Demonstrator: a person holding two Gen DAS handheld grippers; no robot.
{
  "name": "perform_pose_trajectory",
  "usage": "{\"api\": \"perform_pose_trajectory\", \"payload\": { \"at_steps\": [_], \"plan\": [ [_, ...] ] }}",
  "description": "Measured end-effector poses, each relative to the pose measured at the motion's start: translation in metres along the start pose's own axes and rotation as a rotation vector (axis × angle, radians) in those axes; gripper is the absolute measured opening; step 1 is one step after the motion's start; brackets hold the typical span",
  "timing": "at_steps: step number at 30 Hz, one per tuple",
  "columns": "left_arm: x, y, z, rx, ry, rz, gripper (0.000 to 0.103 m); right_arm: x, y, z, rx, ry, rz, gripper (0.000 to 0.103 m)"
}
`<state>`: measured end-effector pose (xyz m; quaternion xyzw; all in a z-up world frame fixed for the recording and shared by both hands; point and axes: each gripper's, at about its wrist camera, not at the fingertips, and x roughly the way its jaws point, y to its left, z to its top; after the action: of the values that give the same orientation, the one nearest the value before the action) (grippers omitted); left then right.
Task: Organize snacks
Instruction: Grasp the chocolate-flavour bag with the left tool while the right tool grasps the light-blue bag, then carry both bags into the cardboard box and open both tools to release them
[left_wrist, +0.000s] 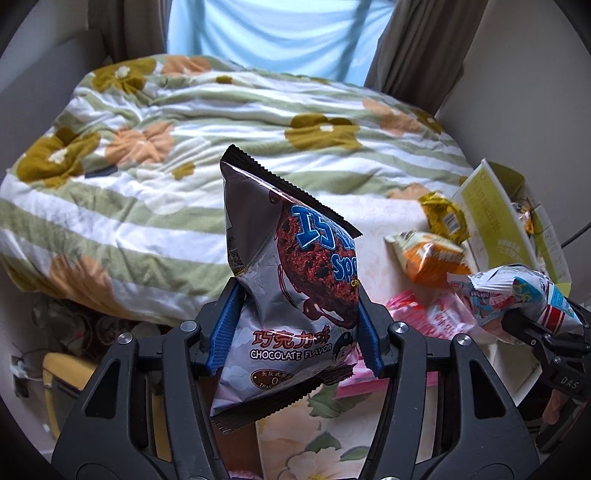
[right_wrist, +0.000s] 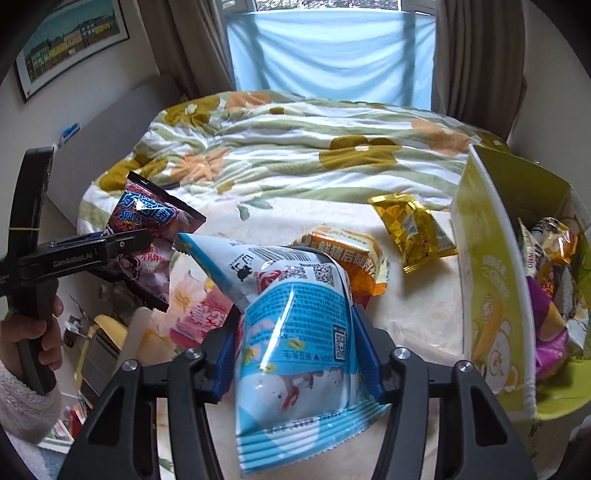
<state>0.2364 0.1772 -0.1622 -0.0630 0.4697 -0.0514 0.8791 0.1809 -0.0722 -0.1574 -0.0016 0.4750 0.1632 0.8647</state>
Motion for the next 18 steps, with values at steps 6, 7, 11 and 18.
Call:
{"api": "perform_pose_trajectory", "payload": {
  "at_steps": [6, 7, 11, 18],
  "plan": [
    [-0.040, -0.038, 0.023, 0.057, -0.062, -0.037, 0.053, -0.055, -0.018, 0.013, 0.095, -0.080, 0.012, 0.052],
    [-0.045, -0.047, 0.027, 0.068, -0.071, -0.047, 0.053, -0.062, -0.023, 0.014, 0.107, -0.091, 0.010, 0.052],
    [-0.059, -0.087, 0.040, 0.106, -0.104, -0.087, 0.053, -0.089, -0.050, 0.022, 0.158, -0.130, -0.017, 0.052],
    [-0.064, -0.173, 0.057, 0.126, -0.145, -0.158, 0.053, -0.126, -0.115, 0.034, 0.185, -0.179, -0.071, 0.052]
  ]
}}
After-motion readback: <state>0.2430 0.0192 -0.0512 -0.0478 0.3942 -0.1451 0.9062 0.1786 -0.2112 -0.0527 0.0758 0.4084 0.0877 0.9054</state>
